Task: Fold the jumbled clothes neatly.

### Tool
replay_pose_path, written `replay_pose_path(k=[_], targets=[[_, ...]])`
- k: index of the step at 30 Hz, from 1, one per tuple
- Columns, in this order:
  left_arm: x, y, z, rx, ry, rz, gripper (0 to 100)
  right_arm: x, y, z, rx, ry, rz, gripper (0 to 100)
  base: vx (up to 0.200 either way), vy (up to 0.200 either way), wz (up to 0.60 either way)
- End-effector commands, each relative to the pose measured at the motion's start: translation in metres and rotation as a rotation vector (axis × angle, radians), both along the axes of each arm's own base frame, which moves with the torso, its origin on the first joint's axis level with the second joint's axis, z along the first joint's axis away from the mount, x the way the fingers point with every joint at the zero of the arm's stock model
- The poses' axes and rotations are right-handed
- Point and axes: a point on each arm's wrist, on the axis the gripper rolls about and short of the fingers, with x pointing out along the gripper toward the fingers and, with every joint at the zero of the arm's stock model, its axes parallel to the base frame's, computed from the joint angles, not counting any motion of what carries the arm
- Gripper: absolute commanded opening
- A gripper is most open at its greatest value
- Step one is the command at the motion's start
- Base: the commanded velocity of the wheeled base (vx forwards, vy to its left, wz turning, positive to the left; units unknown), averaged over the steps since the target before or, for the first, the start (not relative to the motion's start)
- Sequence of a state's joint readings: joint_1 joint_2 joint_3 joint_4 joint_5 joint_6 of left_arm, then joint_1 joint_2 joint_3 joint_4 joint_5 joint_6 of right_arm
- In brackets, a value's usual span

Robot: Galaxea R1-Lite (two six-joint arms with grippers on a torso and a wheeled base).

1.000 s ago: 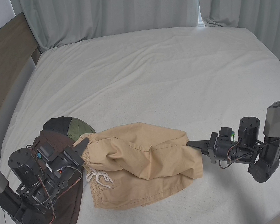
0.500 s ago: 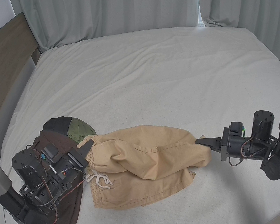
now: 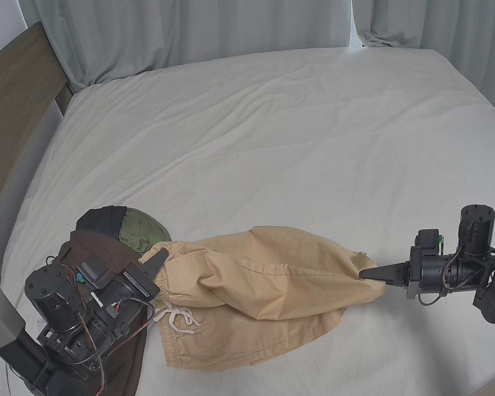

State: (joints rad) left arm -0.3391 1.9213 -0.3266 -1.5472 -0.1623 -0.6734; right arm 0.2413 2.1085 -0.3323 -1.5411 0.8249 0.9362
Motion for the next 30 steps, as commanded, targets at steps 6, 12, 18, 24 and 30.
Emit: replay_pose_path(k=[6,12,18,24,30], targets=[[0.000,0.000,-0.001,0.001,0.002,0.000,0,0.010,0.001,-0.031,-0.042,0.047,0.004,100,0.000,0.000,0.00],[0.000,0.000,0.000,0.000,0.000,-0.002,0,0.008,0.003,-0.032,-0.045,0.056,0.010,100,0.000,0.000,0.00],[0.000,0.000,0.000,0.001,0.002,-0.002,0,0.008,0.005,-0.036,-0.051,0.062,0.018,100,0.000,0.000,0.00],[-0.001,-0.001,0.000,0.000,0.000,-0.003,0,0.009,0.008,-0.054,-0.099,0.046,0.046,100,0.000,0.000,0.00],[-0.001,-0.001,0.000,0.001,0.002,-0.006,0,0.012,0.016,-0.054,-0.101,0.021,0.069,100,0.000,0.000,0.00]])
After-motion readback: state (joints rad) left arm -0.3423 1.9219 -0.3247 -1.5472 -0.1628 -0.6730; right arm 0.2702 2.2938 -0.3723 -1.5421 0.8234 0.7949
